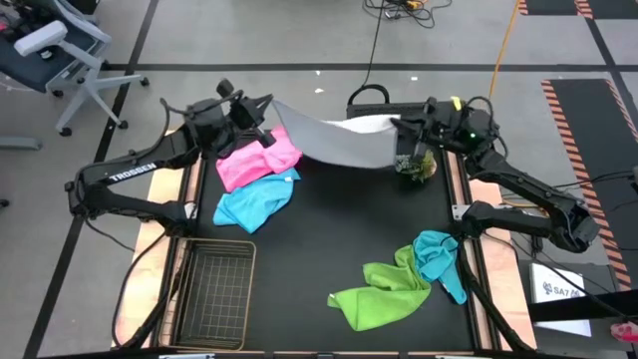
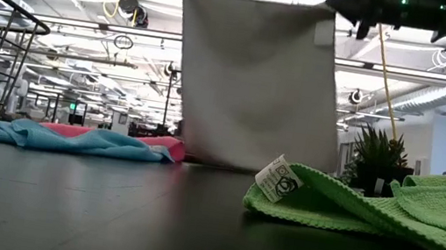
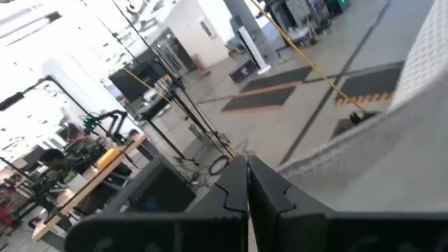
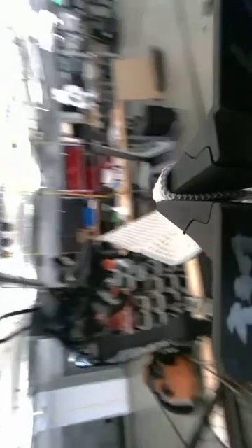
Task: Fold microfiber towels
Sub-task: Fold the gray microfiber cloth
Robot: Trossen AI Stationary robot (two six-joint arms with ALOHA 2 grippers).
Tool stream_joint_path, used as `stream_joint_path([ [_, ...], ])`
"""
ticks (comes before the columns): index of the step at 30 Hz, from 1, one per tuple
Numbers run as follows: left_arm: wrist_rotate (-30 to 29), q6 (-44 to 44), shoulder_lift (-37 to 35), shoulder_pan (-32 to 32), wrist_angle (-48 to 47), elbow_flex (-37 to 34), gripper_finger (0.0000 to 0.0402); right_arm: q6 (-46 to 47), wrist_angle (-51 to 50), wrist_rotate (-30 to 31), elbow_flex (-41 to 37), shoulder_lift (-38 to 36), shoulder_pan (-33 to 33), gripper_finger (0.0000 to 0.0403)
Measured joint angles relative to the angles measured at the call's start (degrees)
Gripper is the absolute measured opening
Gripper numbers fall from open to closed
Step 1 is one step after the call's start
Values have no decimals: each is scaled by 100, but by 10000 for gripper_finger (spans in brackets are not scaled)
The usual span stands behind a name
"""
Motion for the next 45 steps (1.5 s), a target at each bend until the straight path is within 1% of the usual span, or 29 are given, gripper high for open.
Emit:
stream_joint_path([
  [3, 7, -281, -2, -5, -540, 0, 0, -37, -555, -10, 0, 4, 4, 0],
  [6, 7, -658, 2, -79, -1157, 0, 0, 61, -807, -46, 0, 4, 12, 0],
  [12, 7, -1415, 2, -483, -1839, 0, 0, 682, -1043, -844, -2, 4, 307, 0],
  [15, 9, -1847, 2, -814, -2189, 0, 0, 820, -1389, -940, -1, 0, 644, 0],
  [19, 8, -2602, 2, -1347, -2788, 0, 0, 832, -2223, -878, -13, 0, 1212, 0],
  [22, -5, -3074, 45, -1777, -3065, -53, 0, 934, -2631, -641, -164, 0, 1748, 0],
  [24, -9, -3313, 85, -2053, -3065, -183, 0, 1101, -2666, -567, -348, 0, 2101, 0],
  [27, -111, -3613, 212, -2431, -3000, -378, 0, 1462, -2536, -521, -657, 0, 2645, 0],
  [31, -435, -4079, 559, -2897, -3015, -646, 0, 2015, -2538, -109, -1097, 0, 3432, 0],
  [33, -465, -4241, 750, -3095, -2781, -714, 0, 2307, -2535, 48, -1321, 0, 3821, 0],
  [35, -468, -4435, 989, -3268, -2884, -769, 0, 2617, -2413, 238, -1557, 0, 4206, 0],
  [37, -468, -4548, 1272, -3384, -2748, -765, 0, 2982, -2042, 373, -1827, 0, 4530, 0],
  [40, -474, -4580, 1577, -3497, -2567, -764, 0, 3408, -1013, 632, -2286, 2, 4952, 0],
  [43, -476, -4666, 1823, -3549, -2453, -766, 0, 3676, 76, 915, -2730, 2, 5286, 0],
  [45, -478, -4768, 1937, -3565, -2273, -760, 0, 3779, 561, 1186, -2973, -2, 5457, 0],
])
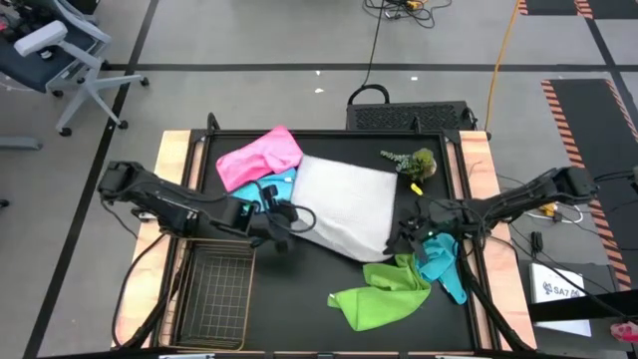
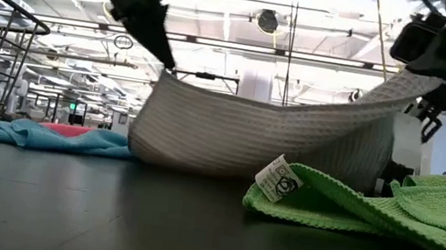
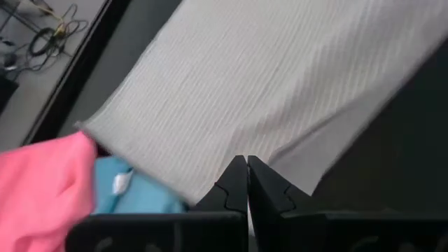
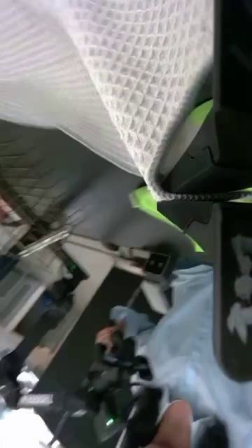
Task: Fold microfiber towels
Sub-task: Fold the gray microfiber cloth
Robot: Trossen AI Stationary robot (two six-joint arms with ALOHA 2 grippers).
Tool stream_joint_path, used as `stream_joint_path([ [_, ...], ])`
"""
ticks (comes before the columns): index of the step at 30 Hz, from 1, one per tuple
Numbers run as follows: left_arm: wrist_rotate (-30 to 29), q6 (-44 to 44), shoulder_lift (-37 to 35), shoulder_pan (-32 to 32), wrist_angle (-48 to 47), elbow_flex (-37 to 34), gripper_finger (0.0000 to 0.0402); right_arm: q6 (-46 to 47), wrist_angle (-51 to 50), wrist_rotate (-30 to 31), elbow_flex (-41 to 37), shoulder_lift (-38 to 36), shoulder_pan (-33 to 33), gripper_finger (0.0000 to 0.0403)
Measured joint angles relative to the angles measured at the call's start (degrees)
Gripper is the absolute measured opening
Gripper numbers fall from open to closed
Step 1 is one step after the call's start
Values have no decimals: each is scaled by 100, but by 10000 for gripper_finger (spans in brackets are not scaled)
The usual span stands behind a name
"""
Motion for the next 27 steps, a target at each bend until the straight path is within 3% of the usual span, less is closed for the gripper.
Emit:
stream_joint_path([
  [7, -189, -281, 103, -141, 133, 0, 0, 593, 59, 791, -481, 4, 332, 0],
  [12, -362, -365, 98, -204, 135, 6, 0, 839, 47, 795, -584, 2, 339, 0],
  [20, -653, -334, 98, -129, 100, 6, 0, 814, 72, 1061, -585, 2, 315, 0],
  [27, -962, -212, 98, 25, 102, 6, 0, 517, 230, 1962, -585, 2, 310, 0],
])
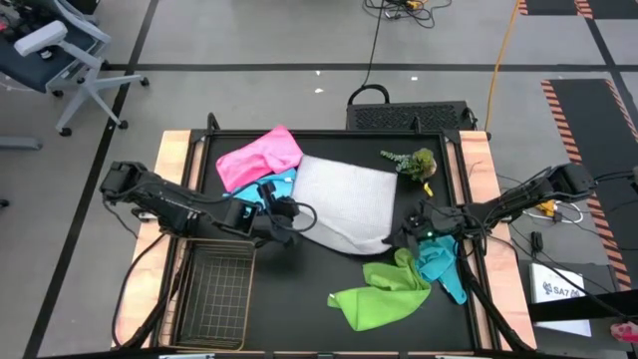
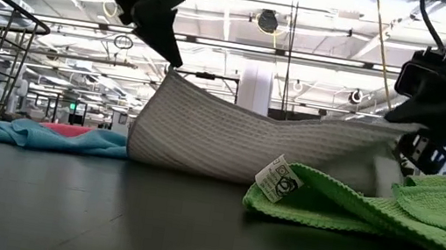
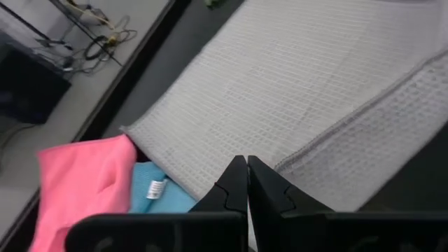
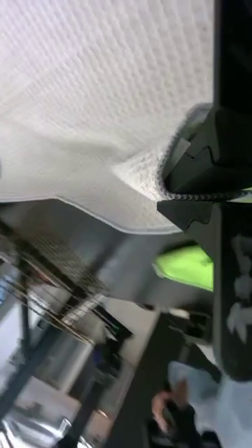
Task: Fold microfiber towels
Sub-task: Fold the gray microfiber cloth
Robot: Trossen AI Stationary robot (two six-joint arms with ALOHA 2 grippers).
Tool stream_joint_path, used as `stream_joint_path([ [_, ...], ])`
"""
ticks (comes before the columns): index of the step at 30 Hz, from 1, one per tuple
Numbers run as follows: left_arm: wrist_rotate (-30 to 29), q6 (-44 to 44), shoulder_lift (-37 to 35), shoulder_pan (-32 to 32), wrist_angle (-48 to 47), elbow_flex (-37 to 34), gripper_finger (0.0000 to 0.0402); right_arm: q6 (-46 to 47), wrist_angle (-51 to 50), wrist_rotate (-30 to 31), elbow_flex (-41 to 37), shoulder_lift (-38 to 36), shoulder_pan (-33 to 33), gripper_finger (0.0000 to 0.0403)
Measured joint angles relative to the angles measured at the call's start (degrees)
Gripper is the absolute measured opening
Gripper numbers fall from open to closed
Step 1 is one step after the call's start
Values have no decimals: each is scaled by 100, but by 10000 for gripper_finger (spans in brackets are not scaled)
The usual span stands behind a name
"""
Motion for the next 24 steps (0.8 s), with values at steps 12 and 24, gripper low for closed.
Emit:
stream_joint_path([
  [12, -563, 350, 0, 483, 148, 0, 0, -67, 182, 922, 0, 0, -323, 0],
  [24, -531, 1438, 0, 1159, 1152, 0, 0, -968, 175, 726, 180, -7, -1686, 0],
])
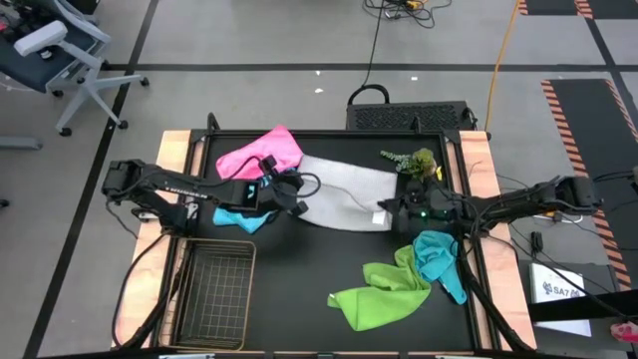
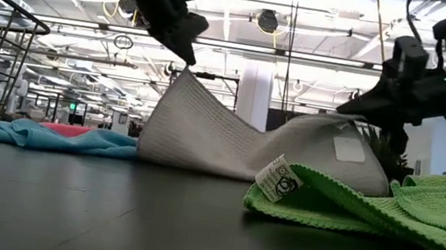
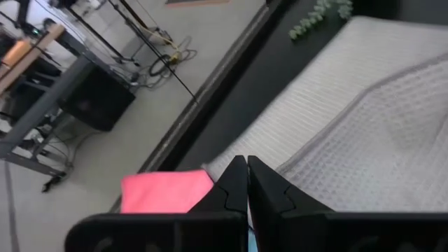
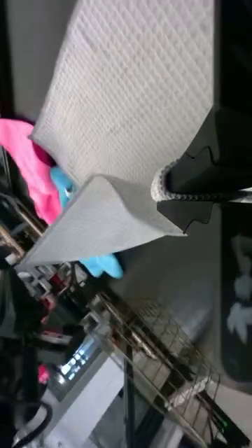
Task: Fold microfiber towels
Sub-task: Fold the gray microfiber cloth
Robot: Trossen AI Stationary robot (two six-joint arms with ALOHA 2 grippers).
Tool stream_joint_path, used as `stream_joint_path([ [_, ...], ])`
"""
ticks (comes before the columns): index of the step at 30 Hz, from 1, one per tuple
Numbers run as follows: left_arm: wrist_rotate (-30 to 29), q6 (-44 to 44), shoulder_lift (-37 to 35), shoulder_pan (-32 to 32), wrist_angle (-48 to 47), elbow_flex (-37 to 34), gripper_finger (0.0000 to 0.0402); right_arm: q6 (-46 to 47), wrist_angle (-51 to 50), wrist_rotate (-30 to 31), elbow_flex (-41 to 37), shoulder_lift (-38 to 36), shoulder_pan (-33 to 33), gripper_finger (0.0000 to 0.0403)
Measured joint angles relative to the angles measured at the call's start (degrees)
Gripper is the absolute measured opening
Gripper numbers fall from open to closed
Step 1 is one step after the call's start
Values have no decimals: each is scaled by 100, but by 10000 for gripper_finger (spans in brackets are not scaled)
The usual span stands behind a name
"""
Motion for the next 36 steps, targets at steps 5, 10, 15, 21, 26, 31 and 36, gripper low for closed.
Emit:
stream_joint_path([
  [5, 154, 349, 0, 340, 280, 0, 0, -168, -1353, -95, 467, 0, -479, 0],
  [10, 539, 406, 0, 737, 315, 0, 0, -357, -3188, 289, 1159, 2, -790, 0],
  [15, 865, 521, 0, 1078, 430, 0, 0, -568, -3535, 345, 1492, 2, -974, 0],
  [21, 1259, 543, 134, 1444, 550, 0, 0, -530, -3791, 339, 1516, 2, -1046, 0],
  [26, 1516, 733, 571, 1623, 941, -3, 0, -388, -4121, 494, 1516, 4, -1050, 0],
  [31, 1487, 992, 1065, 1753, 1482, -4, 0, -430, -4188, 646, 1516, 7, -1056, 0],
  [36, 1308, 968, 1264, 1881, 1495, -4, 1, -655, -4204, 753, 1516, 7, -1099, 0],
])
